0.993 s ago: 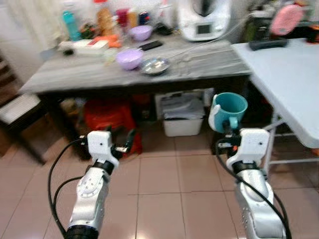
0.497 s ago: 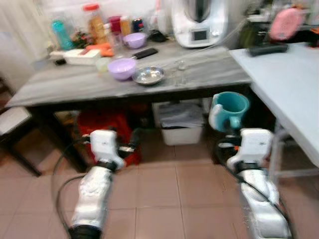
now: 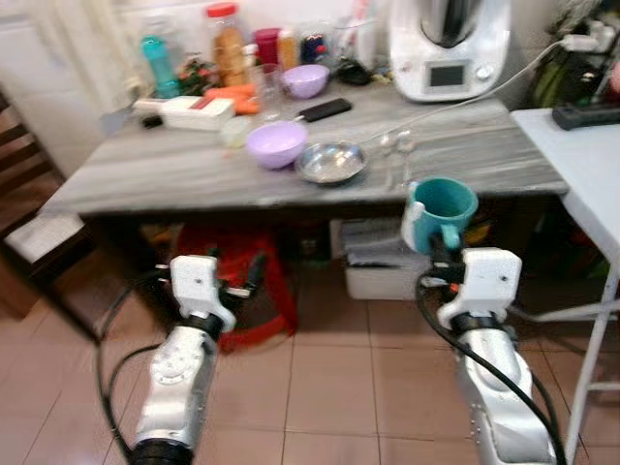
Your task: Setting the table
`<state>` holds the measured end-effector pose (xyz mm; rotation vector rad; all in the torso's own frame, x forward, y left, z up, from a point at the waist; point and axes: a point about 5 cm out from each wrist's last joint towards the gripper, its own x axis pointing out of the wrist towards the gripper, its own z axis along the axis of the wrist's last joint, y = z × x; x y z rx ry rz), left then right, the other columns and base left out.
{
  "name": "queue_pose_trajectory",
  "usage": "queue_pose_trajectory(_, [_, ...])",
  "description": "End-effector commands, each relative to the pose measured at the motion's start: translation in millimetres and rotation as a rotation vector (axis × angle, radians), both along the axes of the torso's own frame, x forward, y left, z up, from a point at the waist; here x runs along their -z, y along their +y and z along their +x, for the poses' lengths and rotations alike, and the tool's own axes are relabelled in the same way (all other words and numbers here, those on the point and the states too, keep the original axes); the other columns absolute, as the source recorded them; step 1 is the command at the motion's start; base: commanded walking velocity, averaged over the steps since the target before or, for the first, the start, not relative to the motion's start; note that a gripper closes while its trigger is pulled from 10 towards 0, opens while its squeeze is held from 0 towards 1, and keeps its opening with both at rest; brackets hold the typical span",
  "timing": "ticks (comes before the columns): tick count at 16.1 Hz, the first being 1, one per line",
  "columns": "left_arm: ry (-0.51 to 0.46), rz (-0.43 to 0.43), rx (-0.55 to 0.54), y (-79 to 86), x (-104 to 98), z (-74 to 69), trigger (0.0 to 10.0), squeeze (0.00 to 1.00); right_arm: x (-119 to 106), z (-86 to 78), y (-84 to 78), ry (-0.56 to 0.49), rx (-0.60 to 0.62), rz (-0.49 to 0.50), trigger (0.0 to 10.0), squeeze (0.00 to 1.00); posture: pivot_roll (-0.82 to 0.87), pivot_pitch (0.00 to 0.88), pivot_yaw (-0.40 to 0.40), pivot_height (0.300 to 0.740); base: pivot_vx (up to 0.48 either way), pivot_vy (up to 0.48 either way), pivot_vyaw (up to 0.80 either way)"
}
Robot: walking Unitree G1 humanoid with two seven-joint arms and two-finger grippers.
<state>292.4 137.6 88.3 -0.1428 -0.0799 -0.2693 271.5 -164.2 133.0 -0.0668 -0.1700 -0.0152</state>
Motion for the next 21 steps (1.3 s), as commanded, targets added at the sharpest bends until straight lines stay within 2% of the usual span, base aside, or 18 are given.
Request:
queue_pose_trajectory(1, [-0.002,0.003,0.013,-1.5,-2,1.1,10.0,0.00,-6,0.4,-2.2,-0.025,0.012,0.001,10.0,0.00,-0.14,0.000,0.103,0.740,0.428,0.000,0.00])
queue_pose_trajectory(4, [0.001,-0.001,0.016,-2.5,-1,1.2,10.0,0.00,-4,1.2,-4.5,-0.009,0.029,0.016,10.0,0.00,-0.14,0.000,0.100,0.740,0.425,0.000,0.00])
queue_pose_trajectory(7, [0.003,-0.007,0.020,-3.8,-1,1.1,10.0,0.00,-6,2.0,-3.5,-0.016,0.022,0.015,10.0,0.00,-0.14,0.000,0.098,0.740,0.424,0.000,-0.52])
queue_pose_trajectory(15, [0.015,-0.005,0.015,-2.4,1,-0.8,10.0,0.00,-6,3.3,0.5,-0.018,0.007,0.006,10.0,0.00,-0.14,0.000,0.094,0.740,0.383,0.000,0.00])
queue_pose_trajectory(21, [0.036,0.016,0.002,6.7,6,-10.9,10.0,0.00,-6,3.3,3.4,-0.017,-0.006,0.002,10.0,0.00,-0.13,0.000,0.091,0.740,0.000,0.000,0.00])
